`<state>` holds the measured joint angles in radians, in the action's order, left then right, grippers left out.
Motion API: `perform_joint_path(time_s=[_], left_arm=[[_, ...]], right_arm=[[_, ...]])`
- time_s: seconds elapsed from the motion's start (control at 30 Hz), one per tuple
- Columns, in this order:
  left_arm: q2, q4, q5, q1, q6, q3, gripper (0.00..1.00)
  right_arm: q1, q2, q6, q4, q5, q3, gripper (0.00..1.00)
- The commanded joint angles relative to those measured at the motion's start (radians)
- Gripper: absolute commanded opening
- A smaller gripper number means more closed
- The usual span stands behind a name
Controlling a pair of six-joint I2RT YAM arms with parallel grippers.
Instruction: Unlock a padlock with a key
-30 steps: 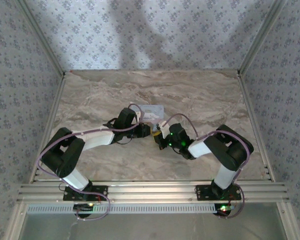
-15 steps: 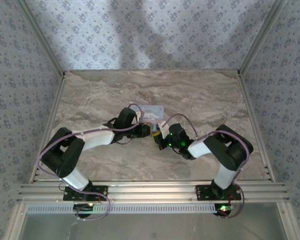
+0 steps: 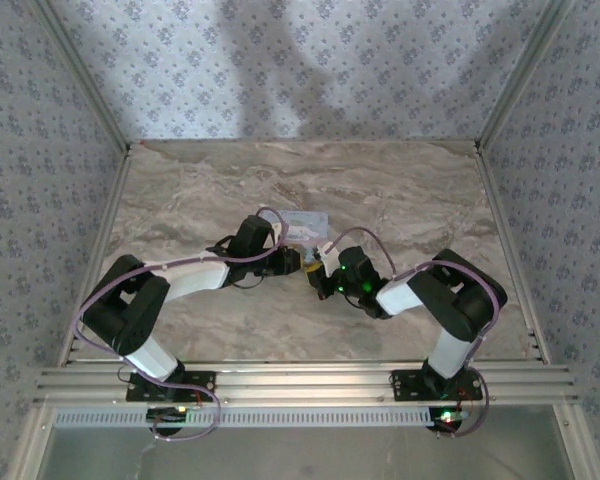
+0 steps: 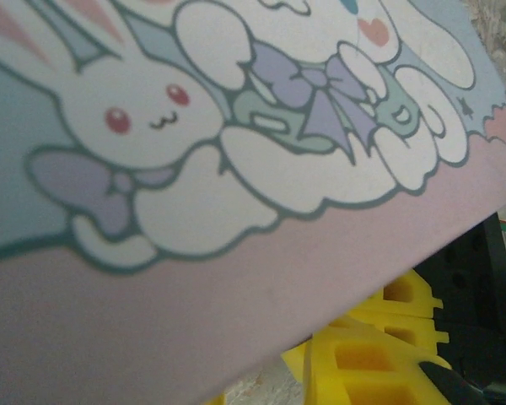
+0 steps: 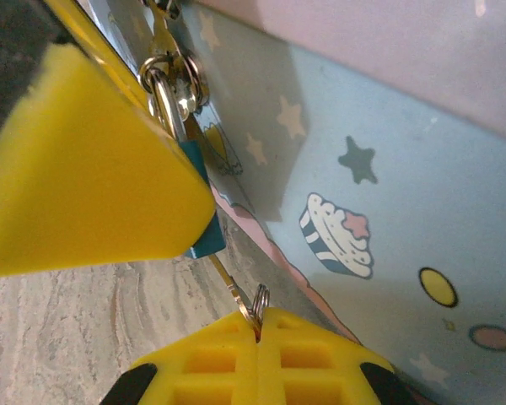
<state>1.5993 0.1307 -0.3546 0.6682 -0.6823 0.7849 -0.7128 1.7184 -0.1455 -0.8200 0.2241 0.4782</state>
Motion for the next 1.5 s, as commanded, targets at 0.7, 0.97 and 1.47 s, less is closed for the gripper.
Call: perform_joint_path(time_s=[0.7,0.97,1.47], left_arm=[[0.02,-0.003,-0.037,0.015,0.03,0.027,0.23],[0.03,0.001,-0.027,0.015,0.032,0.024,0.23],[0.031,0.017,-0.033,0.015,0.034,0.017,0.23]], right_arm=[[0.005,-0.003,-0.008,-0.058,0.019,0.056,0.0],[0.016,-0.018,-0.03,-0.065,0.066,0.058,0.0],[0.068,0.019,-0.103,-0.054,0.197,0.086,0.0]])
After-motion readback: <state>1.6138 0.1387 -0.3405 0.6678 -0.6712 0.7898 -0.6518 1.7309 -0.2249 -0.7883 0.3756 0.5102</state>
